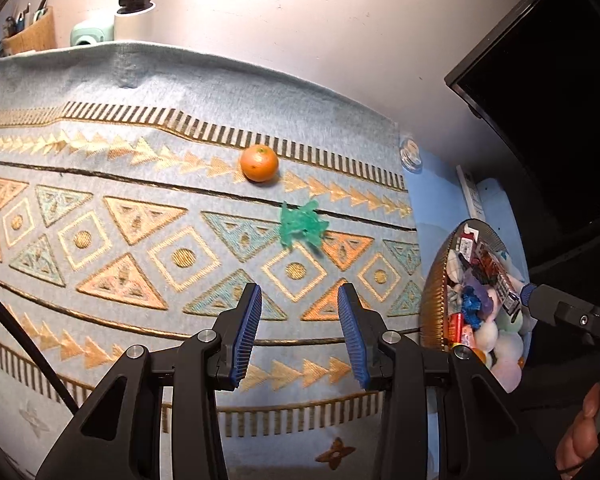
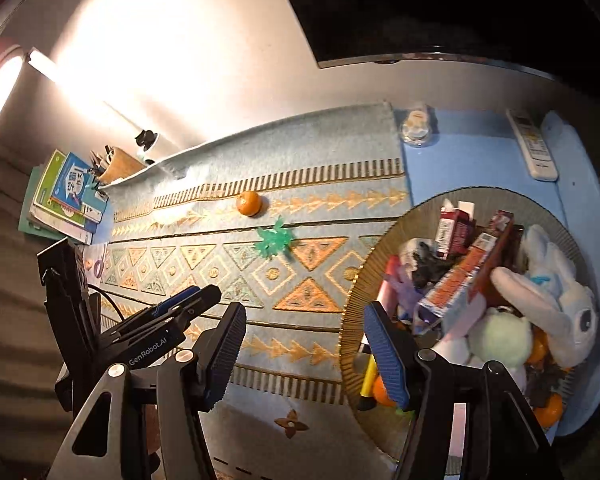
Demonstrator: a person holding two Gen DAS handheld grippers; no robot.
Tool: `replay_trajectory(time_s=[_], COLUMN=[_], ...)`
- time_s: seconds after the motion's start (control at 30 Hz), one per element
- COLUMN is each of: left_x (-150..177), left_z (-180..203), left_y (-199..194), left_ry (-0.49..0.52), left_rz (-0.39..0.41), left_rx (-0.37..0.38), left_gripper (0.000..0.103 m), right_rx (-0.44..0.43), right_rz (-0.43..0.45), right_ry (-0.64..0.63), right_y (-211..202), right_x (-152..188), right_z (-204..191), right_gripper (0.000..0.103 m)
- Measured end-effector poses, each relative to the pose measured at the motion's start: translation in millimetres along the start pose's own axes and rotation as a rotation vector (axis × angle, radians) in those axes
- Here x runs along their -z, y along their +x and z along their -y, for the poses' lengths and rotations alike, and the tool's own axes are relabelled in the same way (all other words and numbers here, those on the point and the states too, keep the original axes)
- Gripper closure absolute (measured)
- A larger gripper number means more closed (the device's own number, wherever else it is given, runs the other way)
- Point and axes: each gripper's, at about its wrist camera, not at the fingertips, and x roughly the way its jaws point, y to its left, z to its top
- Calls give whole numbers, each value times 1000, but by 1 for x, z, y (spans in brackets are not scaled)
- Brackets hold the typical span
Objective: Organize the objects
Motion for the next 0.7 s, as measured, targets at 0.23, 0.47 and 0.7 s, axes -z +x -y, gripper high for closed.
replay_trajectory(time_s=[0.23, 0.47, 0.7], left_x=[-37, -74, -86], left_z=[-31, -39, -34], left_y=[16, 49, 92], left_ry=[30, 121, 221], left_rz=[0, -29, -73], left_rx=[1, 42, 69], left_gripper=[60, 55, 55], right_rx=[19, 39, 76], right_rz=[-31, -72, -120], right_ry=[2, 52, 102], right_y=[38, 83, 118], right_x=[-17, -31, -32], right_z=[-25, -40, -38], right_gripper=[43, 43, 43])
